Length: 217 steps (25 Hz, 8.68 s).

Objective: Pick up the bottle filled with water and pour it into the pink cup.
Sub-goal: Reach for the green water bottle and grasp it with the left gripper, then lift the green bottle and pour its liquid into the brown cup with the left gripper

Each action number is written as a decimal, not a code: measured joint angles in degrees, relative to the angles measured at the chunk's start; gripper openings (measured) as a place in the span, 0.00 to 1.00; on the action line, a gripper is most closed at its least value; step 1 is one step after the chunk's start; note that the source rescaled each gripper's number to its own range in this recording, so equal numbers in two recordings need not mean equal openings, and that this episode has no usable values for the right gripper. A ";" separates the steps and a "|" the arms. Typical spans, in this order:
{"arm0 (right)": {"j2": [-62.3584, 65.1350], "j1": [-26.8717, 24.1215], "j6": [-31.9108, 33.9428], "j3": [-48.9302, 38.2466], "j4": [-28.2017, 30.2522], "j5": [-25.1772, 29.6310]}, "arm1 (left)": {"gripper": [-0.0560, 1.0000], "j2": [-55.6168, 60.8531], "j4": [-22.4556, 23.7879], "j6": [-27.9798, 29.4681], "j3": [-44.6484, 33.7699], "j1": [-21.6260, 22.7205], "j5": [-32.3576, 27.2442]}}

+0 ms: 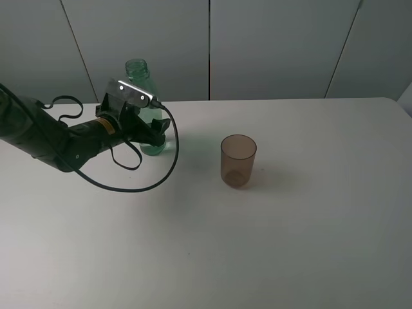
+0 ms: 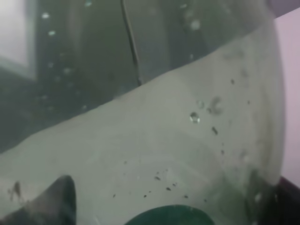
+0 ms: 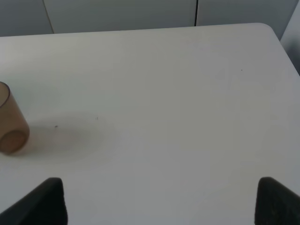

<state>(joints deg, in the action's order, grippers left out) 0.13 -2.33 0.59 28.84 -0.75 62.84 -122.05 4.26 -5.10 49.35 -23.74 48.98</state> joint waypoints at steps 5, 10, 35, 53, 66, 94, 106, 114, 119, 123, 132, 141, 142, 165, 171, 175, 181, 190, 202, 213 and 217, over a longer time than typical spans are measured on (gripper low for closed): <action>0.00 0.00 0.00 0.00 0.00 0.00 | 0.95 0.00 0.11 0.00 0.00 0.00 0.00; 0.00 0.00 0.00 0.00 0.00 0.00 | 0.95 0.00 0.22 0.00 0.00 0.00 0.00; 0.00 0.00 0.00 0.00 0.00 0.00 | 0.05 5.10 9.97 2.61 3.63 -1.84 -10.76; 0.00 0.00 0.00 0.00 0.00 0.00 | 0.05 5.58 16.65 -21.02 18.86 -10.56 -33.97; 0.00 0.00 0.00 0.00 0.00 0.00 | 0.05 5.58 9.05 -45.65 19.20 -12.18 -37.66; 0.00 0.00 0.00 0.00 0.00 0.00 | 0.05 5.58 -22.39 -99.66 19.20 -12.41 -31.29; 0.00 0.00 0.00 0.00 0.00 0.00 | 0.05 5.58 -33.10 -115.79 19.20 -14.21 -25.77; 0.00 0.00 0.00 0.00 0.00 0.00 | 0.05 5.58 -32.45 -115.89 19.20 -14.67 -23.17; 0.00 0.00 0.00 0.00 0.00 0.00 | 0.05 5.58 -29.67 -115.89 19.20 -14.72 -23.08; 0.00 0.00 0.00 0.00 0.00 0.00 | 0.05 5.58 -27.70 -115.89 19.20 -14.72 -22.96; 0.00 0.00 0.00 0.00 0.00 0.00 | 0.05 5.58 -24.89 -115.89 19.20 -14.72 -22.12; 0.00 0.00 0.00 0.00 0.00 0.00 | 0.05 5.58 -23.70 -115.89 19.20 -14.72 -20.60; 0.00 0.00 0.00 0.00 0.00 0.00 | 0.05 5.58 -23.58 -115.89 19.20 -14.72 -20.60; 0.00 0.00 0.00 0.00 0.00 0.00 | 0.05 5.58 -15.79 -115.89 19.29 -14.01 -20.24; 0.00 0.00 0.00 0.00 0.00 0.00 | 0.05 5.58 -14.10 -115.89 19.29 -13.66 -20.11; 0.00 0.00 0.00 0.00 0.00 0.00 | 0.05 5.58 -12.78 -116.01 19.29 -13.48 -20.11; 0.00 0.00 0.00 0.00 0.00 0.00 | 0.05 5.58 -10.31 -116.01 19.29 -13.48 -19.97; 0.00 0.00 0.00 0.00 0.00 0.00 | 0.05 5.58 -9.24 -116.01 19.29 -13.48 -17.68; 0.00 0.00 0.00 0.00 0.00 0.00 | 0.05 5.58 -8.12 -116.01 20.48 -13.48 -16.78; 0.00 0.00 0.00 0.00 0.00 0.00 | 0.05 5.58 -6.52 -116.01 20.48 -13.48 -16.78; 0.00 0.00 0.00 0.00 0.00 0.00 | 0.05 5.58 -6.41 -116.01 20.48 -13.48 -16.78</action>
<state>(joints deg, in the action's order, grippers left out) 0.13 -2.33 0.59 28.84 -0.75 62.84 -116.46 -2.15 -121.11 69.83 -37.22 32.20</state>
